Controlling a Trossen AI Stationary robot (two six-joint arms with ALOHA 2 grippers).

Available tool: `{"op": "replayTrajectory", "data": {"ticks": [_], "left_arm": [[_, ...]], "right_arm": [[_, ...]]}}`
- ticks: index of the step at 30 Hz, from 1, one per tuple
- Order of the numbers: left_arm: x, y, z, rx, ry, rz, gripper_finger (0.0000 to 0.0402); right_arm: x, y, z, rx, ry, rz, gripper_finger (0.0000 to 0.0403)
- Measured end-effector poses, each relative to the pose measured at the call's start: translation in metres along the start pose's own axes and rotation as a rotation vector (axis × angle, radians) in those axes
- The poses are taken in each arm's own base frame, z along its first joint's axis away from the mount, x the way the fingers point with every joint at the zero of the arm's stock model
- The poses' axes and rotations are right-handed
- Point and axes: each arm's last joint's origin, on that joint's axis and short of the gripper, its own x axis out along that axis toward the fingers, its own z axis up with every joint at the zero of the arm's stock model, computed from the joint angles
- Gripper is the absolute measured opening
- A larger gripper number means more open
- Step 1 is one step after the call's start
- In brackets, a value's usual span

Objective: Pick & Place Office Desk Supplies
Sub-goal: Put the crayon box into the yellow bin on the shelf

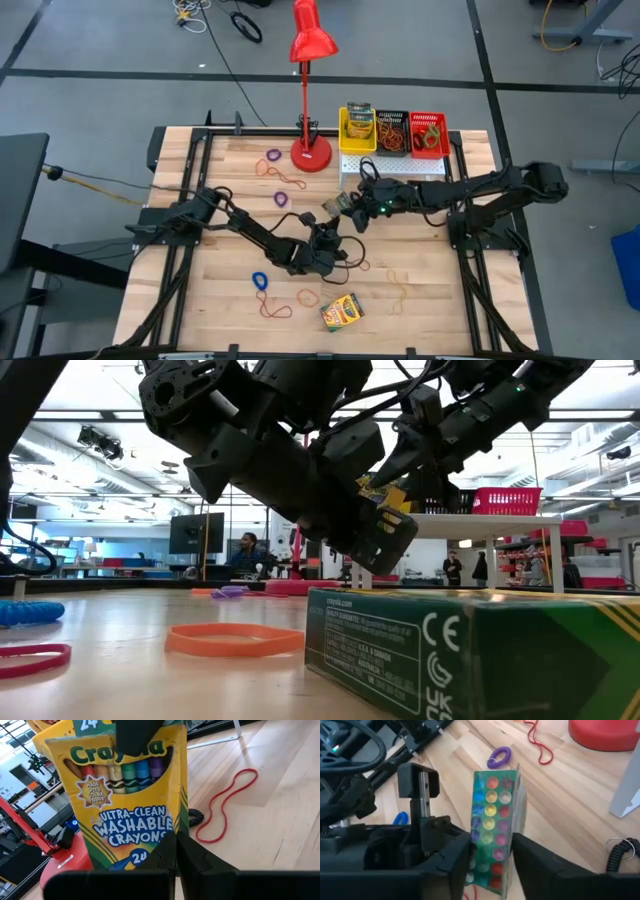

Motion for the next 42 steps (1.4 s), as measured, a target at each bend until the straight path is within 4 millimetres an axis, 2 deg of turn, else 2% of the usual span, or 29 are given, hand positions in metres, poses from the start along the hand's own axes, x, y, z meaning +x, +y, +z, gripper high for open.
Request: {"op": "replayTrajectory", "data": {"ticks": [3,6,11,14,16,18,20,23,29,33,36,42], "left_arm": [[0.000,0.000,0.000,0.013,0.000,0.001,0.0009],[-0.005,0.000,0.002,0.014,-0.005,-0.006,0.0027],[-0.030,0.018,0.032,-0.024,-0.009,-0.097,0.0099],[-0.043,0.037,0.043,-0.049,0.036,-0.212,0.0145],[-0.050,0.049,0.044,-0.042,0.051,-0.252,0.0169],[-0.054,0.060,0.037,-0.024,0.064,-0.283,0.0180],[-0.055,0.070,0.026,-0.040,0.085,-0.358,0.0176],[-0.052,0.084,0.010,-0.152,0.075,-0.463,0.0147],[-0.044,0.114,-0.021,-0.446,-0.174,-0.715,0.0069],[-0.037,0.131,-0.038,-0.539,-0.247,-0.769,0.0029],[-0.032,0.135,-0.041,-0.555,-0.243,-0.751,0.0009],[-0.030,0.135,-0.043,-0.525,-0.232,-0.745,0.0013]], "right_arm": [[0.000,0.000,0.000,-0.023,0.005,-0.004,0.0111],[-0.002,0.000,0.000,-0.065,0.008,-0.005,0.0096],[-0.021,0.007,0.012,-0.181,0.049,-0.031,0.0093],[-0.038,0.019,0.030,-0.258,0.074,-0.048,0.0092],[-0.052,0.030,0.044,-0.324,0.081,-0.062,0.0092],[-0.065,0.040,0.057,-0.393,0.108,-0.080,0.0092],[-0.080,0.050,0.072,-0.460,0.121,-0.083,0.0092],[-0.106,0.057,0.099,-0.541,0.128,-0.105,0.0092],[-0.135,0.043,0.154,-0.686,0.076,-0.228,0.0092],[-0.126,0.016,0.178,-0.750,0.140,-0.321,0.0091],[-0.119,-0.004,0.187,-0.780,0.224,-0.349,0.0091],[-0.096,-0.030,0.194,-0.841,0.322,-0.354,0.0091]]}}
